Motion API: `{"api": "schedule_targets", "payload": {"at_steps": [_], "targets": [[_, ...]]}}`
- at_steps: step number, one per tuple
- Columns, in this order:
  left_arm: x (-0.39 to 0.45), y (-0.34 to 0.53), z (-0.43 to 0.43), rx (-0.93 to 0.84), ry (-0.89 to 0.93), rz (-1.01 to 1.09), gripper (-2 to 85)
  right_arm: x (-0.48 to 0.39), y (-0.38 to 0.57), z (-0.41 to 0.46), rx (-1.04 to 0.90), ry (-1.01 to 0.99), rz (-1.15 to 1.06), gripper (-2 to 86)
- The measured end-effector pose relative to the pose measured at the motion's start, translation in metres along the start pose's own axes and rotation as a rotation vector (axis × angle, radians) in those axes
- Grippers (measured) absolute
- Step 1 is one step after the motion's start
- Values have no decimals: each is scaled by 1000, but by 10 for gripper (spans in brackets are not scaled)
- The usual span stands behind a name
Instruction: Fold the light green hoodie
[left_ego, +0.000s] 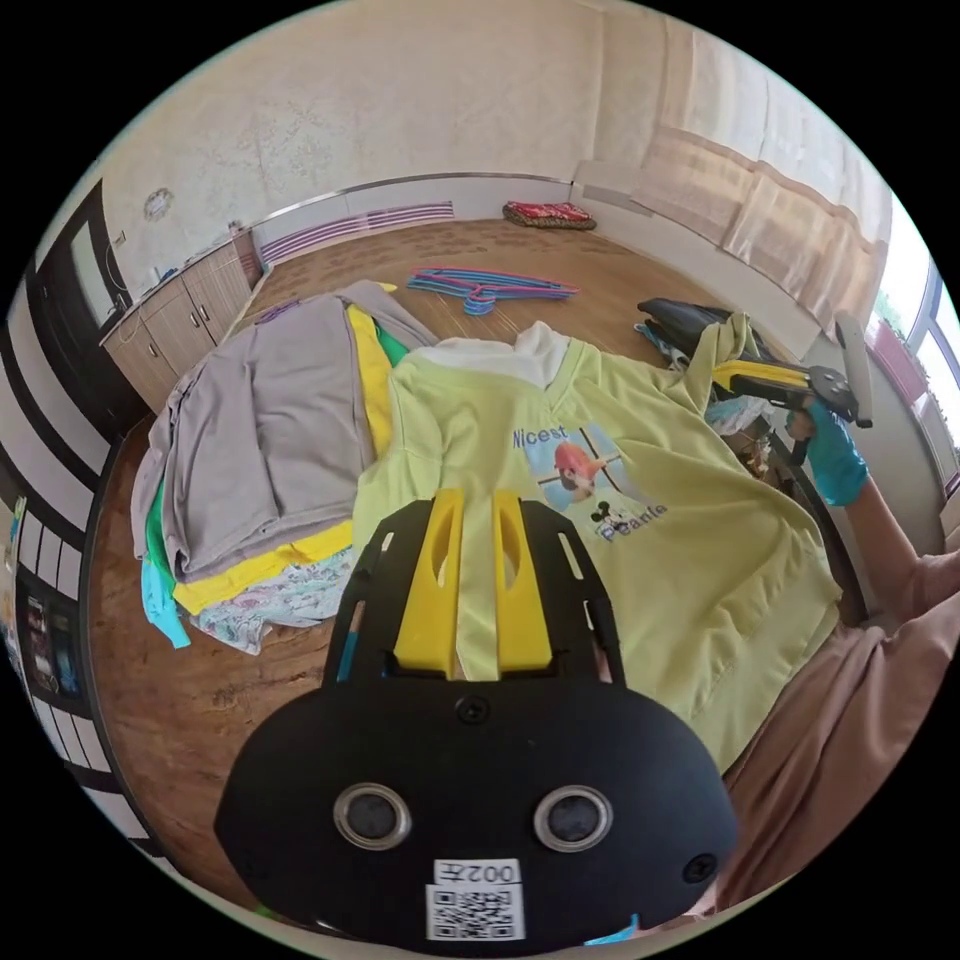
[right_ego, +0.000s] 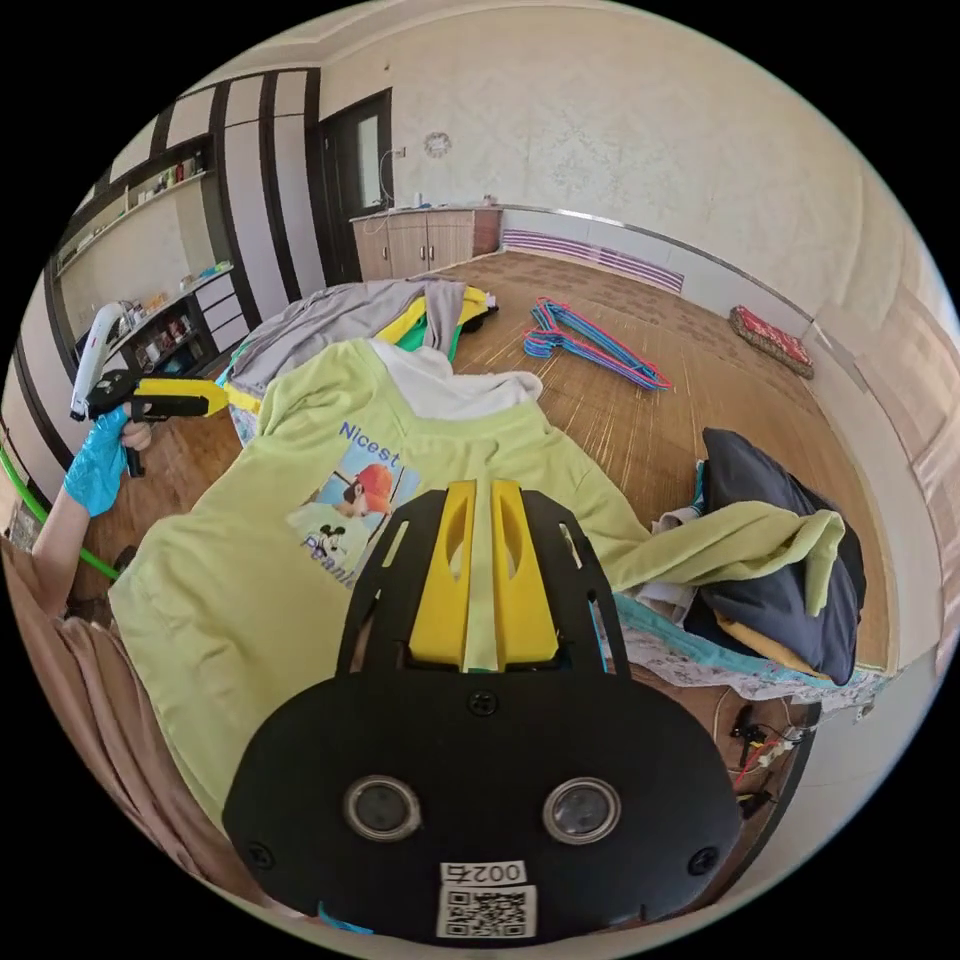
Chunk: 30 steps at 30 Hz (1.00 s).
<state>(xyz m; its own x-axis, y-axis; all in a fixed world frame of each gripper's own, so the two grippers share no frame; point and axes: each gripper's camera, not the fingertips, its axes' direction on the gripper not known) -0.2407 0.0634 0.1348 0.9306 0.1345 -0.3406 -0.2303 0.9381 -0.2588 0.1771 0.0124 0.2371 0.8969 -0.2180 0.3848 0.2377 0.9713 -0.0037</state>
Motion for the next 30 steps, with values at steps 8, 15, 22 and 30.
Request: {"api": "schedule_targets", "payload": {"at_steps": [8, 15, 22, 30], "targets": [[-15, -117, 67, 64, 38, 60, 5, 23, -92, 89, -9, 46, -31, -4], [-24, -172, 173, -90, -5, 48, 1, 45, -138, 192, -188, -8, 10, 40], [-33, -169, 226, -163, -13, 14, -8, 49, -141, 239, -256, -6, 17, 46], [-31, -177, 201, -154, -14, -1, -9, 51, -151, 217, -229, -22, -25, 45]]}}
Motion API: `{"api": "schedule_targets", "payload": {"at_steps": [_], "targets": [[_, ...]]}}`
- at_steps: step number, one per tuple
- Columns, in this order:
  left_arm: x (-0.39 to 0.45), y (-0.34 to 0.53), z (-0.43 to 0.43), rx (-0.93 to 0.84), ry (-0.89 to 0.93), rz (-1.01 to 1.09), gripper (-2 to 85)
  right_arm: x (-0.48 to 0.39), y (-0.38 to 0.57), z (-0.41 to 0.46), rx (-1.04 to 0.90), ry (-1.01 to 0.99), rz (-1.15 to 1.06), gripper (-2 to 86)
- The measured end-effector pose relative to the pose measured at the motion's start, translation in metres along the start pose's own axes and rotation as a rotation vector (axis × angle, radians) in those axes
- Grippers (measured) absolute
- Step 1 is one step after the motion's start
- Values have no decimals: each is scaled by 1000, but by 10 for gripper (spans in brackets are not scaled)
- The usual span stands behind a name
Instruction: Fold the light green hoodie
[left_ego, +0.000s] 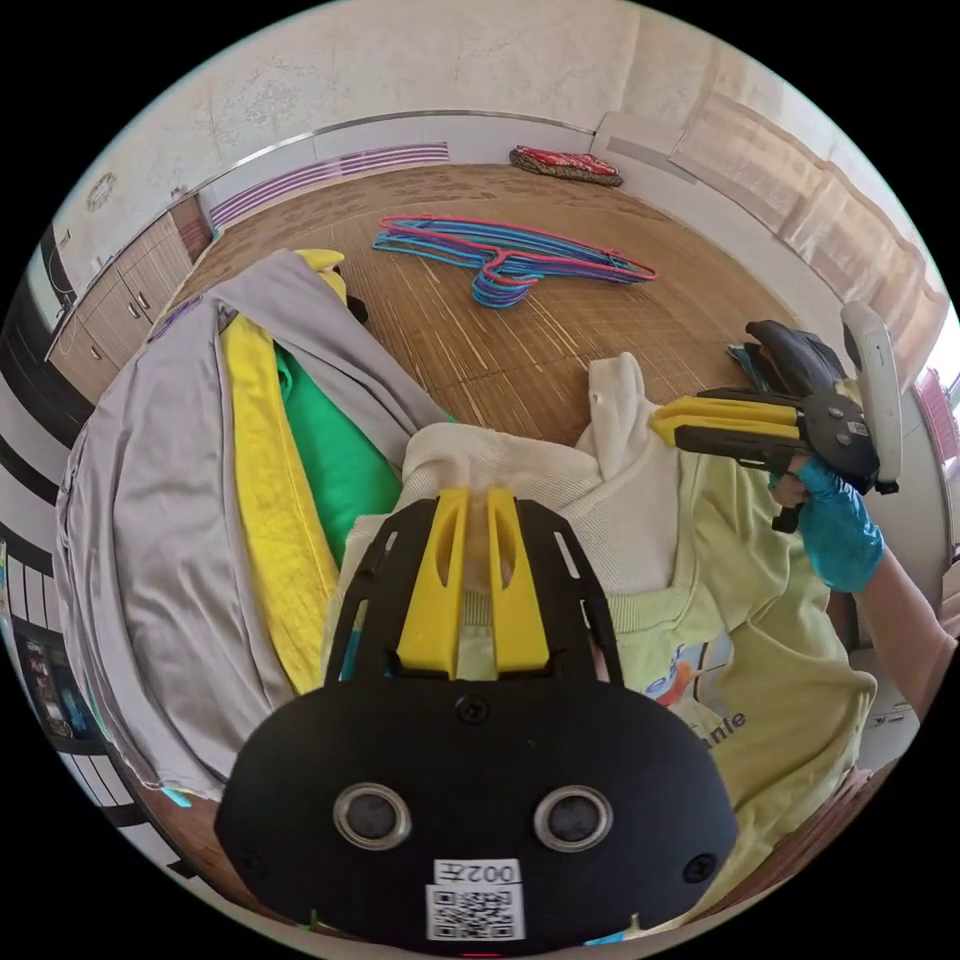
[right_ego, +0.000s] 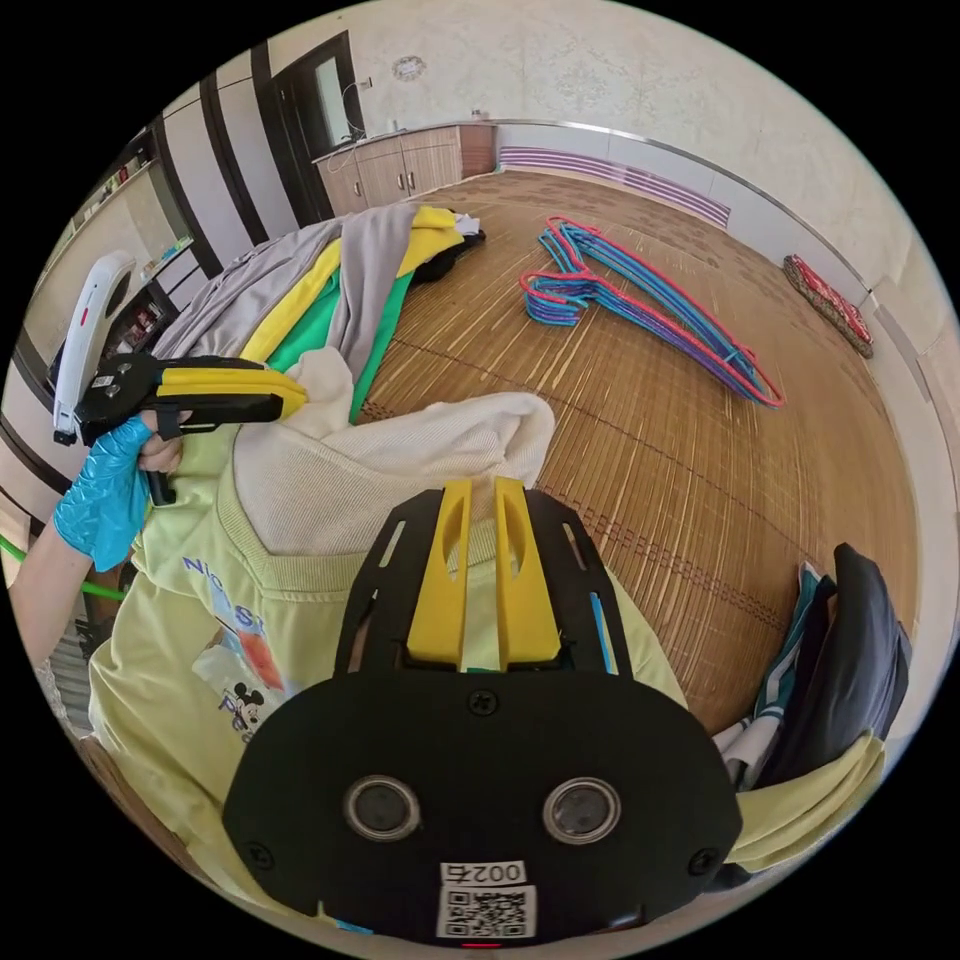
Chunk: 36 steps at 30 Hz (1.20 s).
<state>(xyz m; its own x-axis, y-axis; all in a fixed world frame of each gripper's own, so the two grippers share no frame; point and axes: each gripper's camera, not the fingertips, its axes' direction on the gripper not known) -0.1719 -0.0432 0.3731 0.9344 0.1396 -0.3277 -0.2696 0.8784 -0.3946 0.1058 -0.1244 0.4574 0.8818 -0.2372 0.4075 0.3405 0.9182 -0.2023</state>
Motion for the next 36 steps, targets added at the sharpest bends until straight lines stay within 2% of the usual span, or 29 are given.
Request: {"api": "schedule_targets", "payload": {"at_steps": [5, 11, 21, 36], "targets": [[14, 16, -51, 67, -48, 76, -8, -3, 19, -42, 52, 12, -32, 42], [27, 66, -93, 71, -45, 110, -8, -18, 75, -77, 24, 34, -111, 27], [58, 154, -89, 1, 13, -3, -7, -55, 177, -81, -68, 0, -118, 41], [69, 175, -97, -11, -8, 2, 4, -48, 206, -96, 12, -54, 30, 44]]}}
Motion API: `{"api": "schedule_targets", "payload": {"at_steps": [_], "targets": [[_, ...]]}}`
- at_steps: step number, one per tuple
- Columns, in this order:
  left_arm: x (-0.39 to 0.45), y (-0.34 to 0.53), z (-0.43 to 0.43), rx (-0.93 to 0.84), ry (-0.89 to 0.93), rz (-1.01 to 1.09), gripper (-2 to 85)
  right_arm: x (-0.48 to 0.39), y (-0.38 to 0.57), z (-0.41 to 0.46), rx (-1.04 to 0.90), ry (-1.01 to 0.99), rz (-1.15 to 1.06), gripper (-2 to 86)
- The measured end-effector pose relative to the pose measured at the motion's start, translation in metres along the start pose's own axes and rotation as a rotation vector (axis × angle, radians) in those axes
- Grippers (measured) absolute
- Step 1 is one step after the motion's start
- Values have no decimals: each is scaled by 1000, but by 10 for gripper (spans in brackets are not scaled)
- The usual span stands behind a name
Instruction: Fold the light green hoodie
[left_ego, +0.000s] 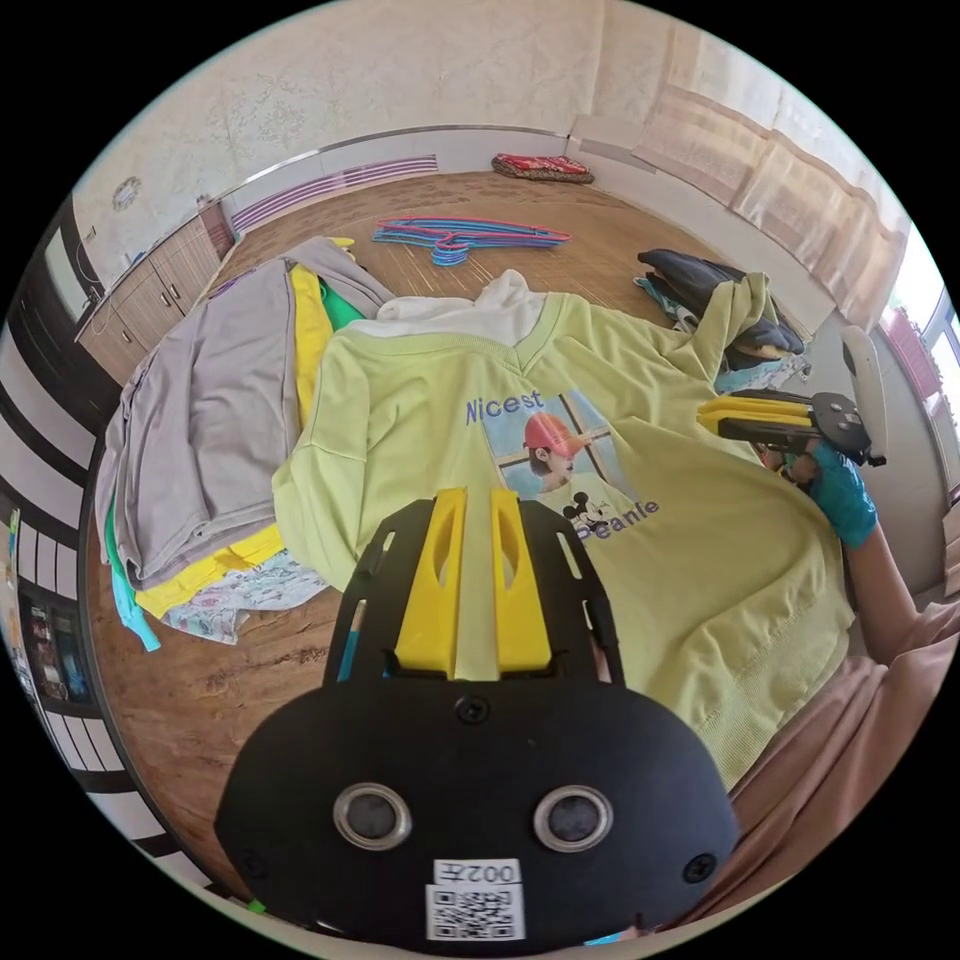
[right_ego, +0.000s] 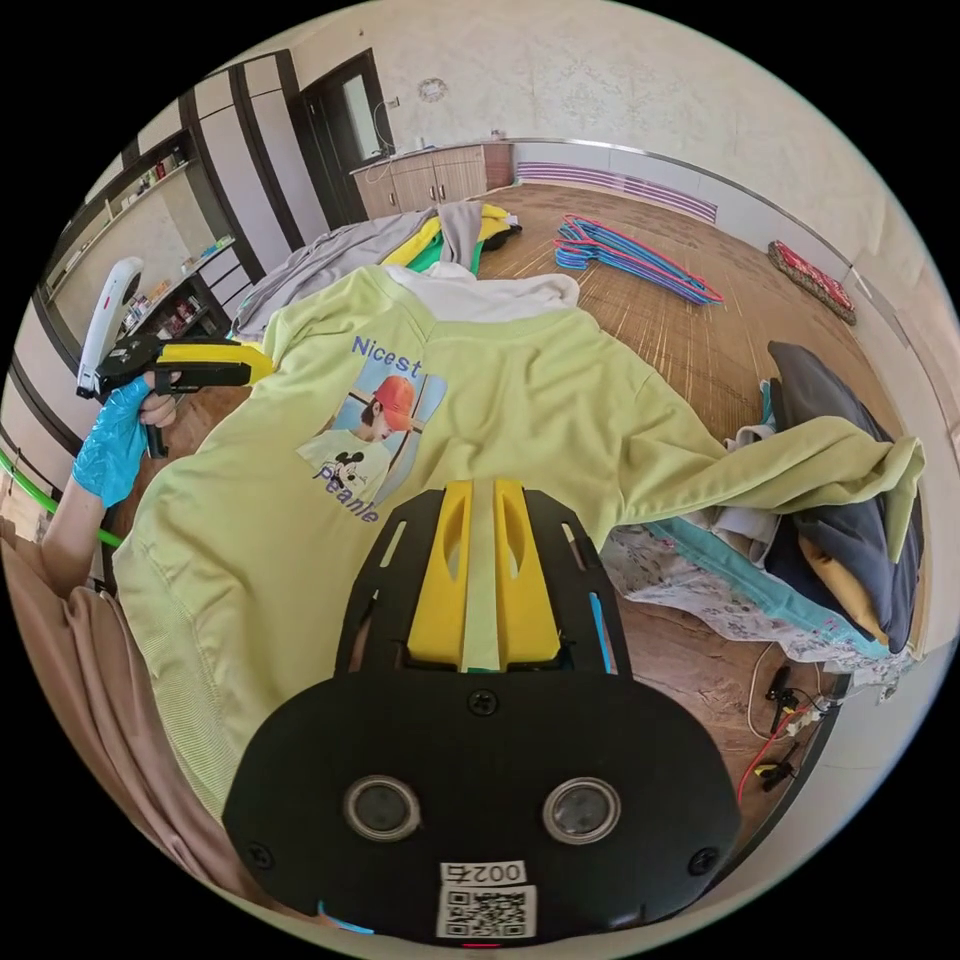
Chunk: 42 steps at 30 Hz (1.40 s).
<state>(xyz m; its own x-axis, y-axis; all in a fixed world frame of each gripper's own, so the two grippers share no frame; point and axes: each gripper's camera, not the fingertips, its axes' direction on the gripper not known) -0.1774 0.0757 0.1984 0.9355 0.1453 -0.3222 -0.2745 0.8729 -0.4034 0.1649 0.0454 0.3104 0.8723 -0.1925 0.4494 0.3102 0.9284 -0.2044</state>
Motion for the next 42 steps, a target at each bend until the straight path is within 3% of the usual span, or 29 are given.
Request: {"api": "schedule_targets", "payload": {"at_steps": [23, 29, 35, 42], "targets": [[-20, 34, 19, -34, -67, -93, 42, 4, 24, 7, -35, 26, 48, 61], [-42, 59, 4, 45, -293, -320, 77, 30, 35, -9, 40, 67, 176, 61], [-62, 71, 22, -5, -244, -299, 98, 49, 52, -16, 84, 89, 274, 61], [-63, 79, 41, 5, -196, -302, 61, 45, 54, -13, 71, 74, 252, 59]]}}
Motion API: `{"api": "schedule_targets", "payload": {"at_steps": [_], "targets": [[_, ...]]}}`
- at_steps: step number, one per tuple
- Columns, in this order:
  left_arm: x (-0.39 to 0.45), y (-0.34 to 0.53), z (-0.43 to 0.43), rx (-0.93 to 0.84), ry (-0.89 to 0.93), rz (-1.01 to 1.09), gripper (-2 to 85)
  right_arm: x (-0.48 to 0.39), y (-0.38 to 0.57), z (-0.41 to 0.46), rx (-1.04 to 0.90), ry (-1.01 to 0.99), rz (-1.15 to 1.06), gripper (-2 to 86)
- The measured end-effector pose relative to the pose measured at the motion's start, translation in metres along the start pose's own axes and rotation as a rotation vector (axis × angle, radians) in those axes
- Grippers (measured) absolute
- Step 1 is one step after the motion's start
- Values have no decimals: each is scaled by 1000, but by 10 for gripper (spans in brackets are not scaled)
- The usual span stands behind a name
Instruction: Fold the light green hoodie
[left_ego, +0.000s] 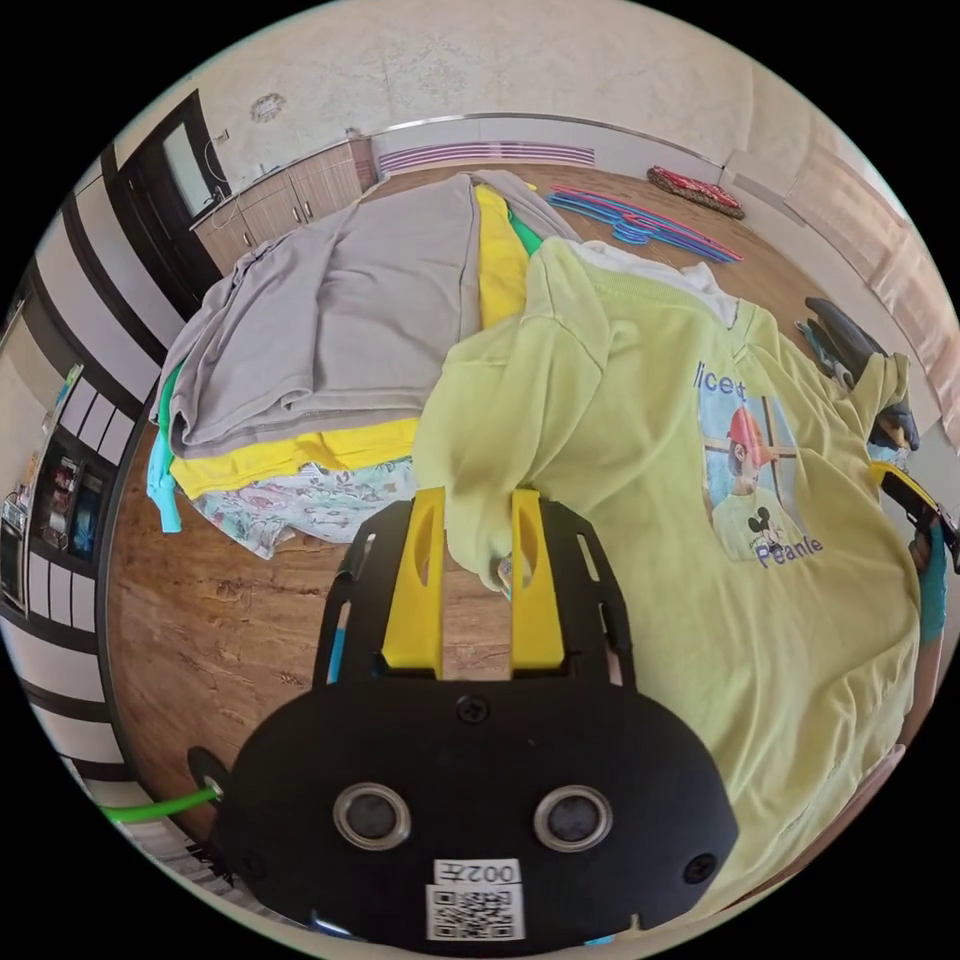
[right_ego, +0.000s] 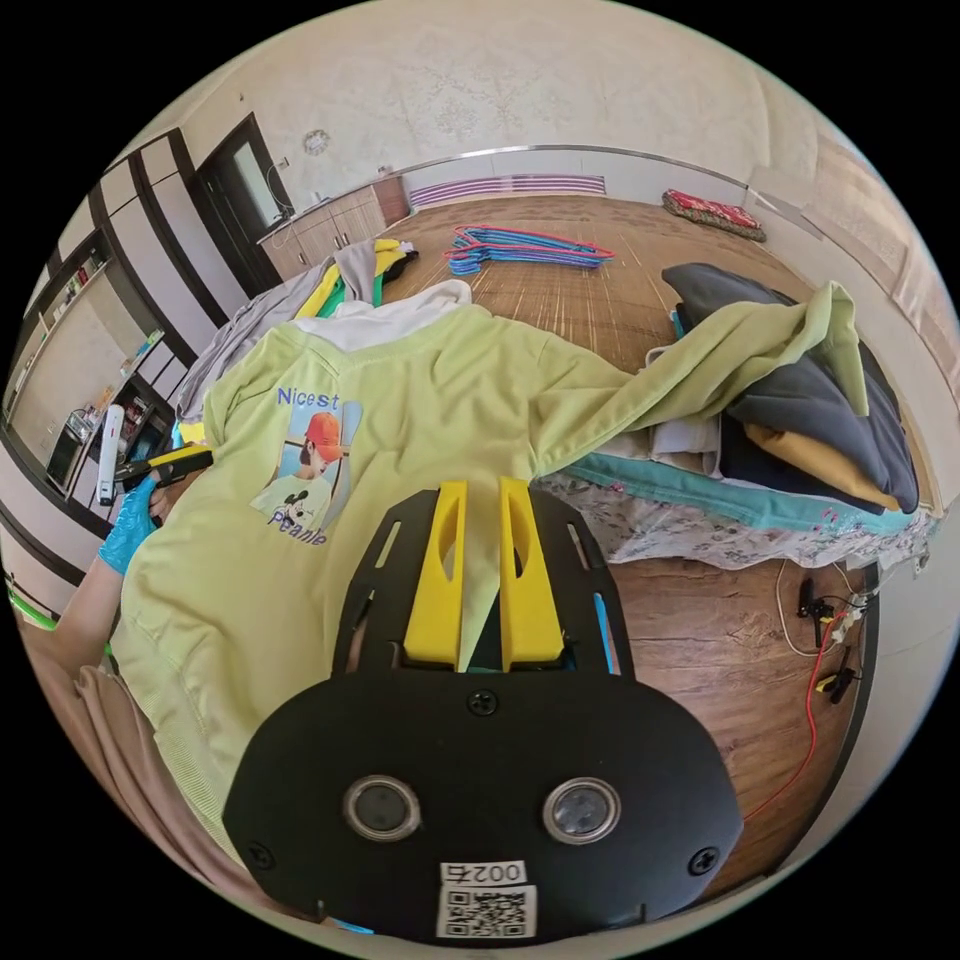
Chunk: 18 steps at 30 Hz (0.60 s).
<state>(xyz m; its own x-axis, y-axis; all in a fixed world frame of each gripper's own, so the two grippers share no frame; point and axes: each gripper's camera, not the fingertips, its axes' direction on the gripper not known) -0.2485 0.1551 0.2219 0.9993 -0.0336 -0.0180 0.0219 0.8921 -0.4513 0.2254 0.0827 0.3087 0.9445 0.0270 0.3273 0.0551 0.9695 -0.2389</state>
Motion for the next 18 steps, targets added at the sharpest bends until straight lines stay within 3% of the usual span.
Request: {"api": "schedule_targets", "payload": {"at_steps": [10, 18], "targets": [[-10, 17, -47, 121, -174, -88, 11, -4, 0, 7, -25, 21, -6, 54], [-5, -24, -106, 274, -374, 86, 31, -18, -2, 17, -56, 26, -49, 50]]}}
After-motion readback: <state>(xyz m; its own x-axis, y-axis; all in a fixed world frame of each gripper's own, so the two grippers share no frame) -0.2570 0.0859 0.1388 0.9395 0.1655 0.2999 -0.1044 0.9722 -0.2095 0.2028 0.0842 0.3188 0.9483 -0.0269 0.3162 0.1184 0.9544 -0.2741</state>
